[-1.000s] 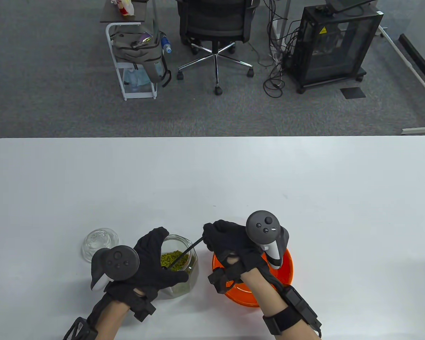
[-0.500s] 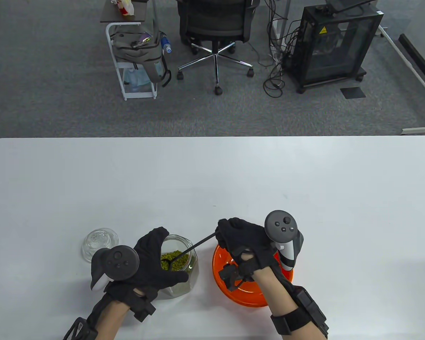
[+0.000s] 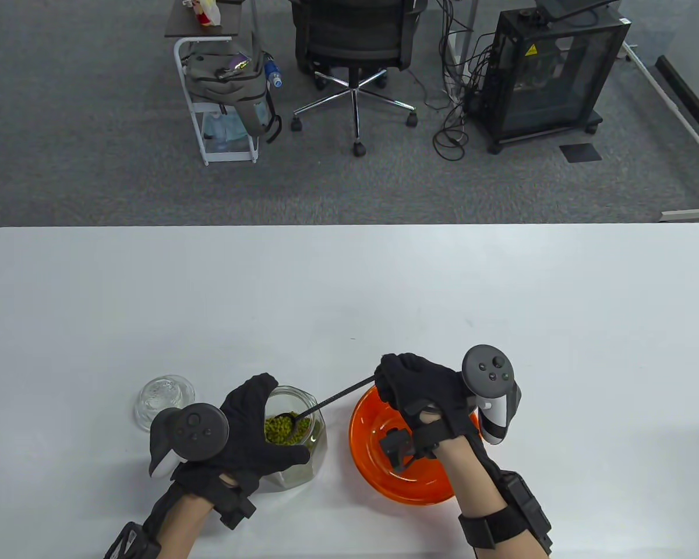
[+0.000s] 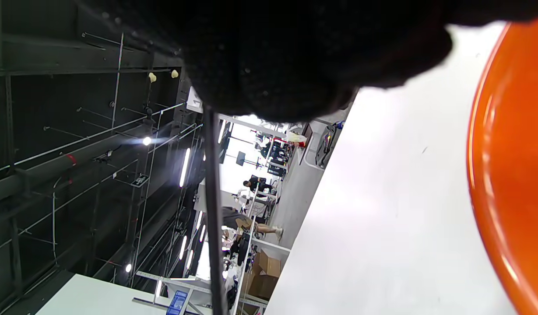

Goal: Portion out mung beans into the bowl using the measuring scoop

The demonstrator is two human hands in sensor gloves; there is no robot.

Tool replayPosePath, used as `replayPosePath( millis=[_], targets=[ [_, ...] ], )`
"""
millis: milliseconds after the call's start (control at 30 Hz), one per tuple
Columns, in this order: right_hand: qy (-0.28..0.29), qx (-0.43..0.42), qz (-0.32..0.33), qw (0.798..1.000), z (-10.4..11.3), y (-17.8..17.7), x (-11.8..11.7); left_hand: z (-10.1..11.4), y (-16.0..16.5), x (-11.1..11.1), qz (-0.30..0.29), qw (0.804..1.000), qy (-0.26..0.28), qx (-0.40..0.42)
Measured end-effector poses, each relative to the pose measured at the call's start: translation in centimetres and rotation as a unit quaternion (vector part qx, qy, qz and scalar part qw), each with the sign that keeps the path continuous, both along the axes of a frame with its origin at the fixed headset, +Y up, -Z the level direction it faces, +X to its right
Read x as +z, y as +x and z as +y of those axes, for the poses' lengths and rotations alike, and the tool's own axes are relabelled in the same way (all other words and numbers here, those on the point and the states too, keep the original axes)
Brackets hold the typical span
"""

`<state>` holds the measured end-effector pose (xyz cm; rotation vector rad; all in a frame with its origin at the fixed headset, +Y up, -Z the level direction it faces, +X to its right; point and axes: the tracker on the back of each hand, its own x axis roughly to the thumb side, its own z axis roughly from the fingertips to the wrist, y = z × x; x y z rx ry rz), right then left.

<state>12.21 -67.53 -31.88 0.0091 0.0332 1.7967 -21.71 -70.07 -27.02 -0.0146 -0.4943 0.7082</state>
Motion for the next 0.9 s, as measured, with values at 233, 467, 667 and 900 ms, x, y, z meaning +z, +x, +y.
replayPosePath(
  millis=[233, 467, 667, 900],
  targets=[
    [-0.007, -0.029, -0.006, 1.0, 0.2, 1.2, -0.1, 0.0, 0.0, 0.0, 0.0, 1.0, 0.0, 0.001],
    [-0.013, -0.067, -0.011, 0.998, 0.8, 2.5, -0.1, 0.0, 0.0, 0.0, 0.0, 1.0, 0.0, 0.001],
    [-0.021, -0.086, -0.027, 0.996, 1.0, 4.6, 0.0, -0.1, 0.0, 0.0, 0.0, 1.0, 0.0, 0.001],
    [-0.028, -0.095, -0.048, 0.994, 0.6, 8.2, 0.3, -0.1, 0.0, 0.0, 0.0, 1.0, 0.0, 0.0]
  ],
)
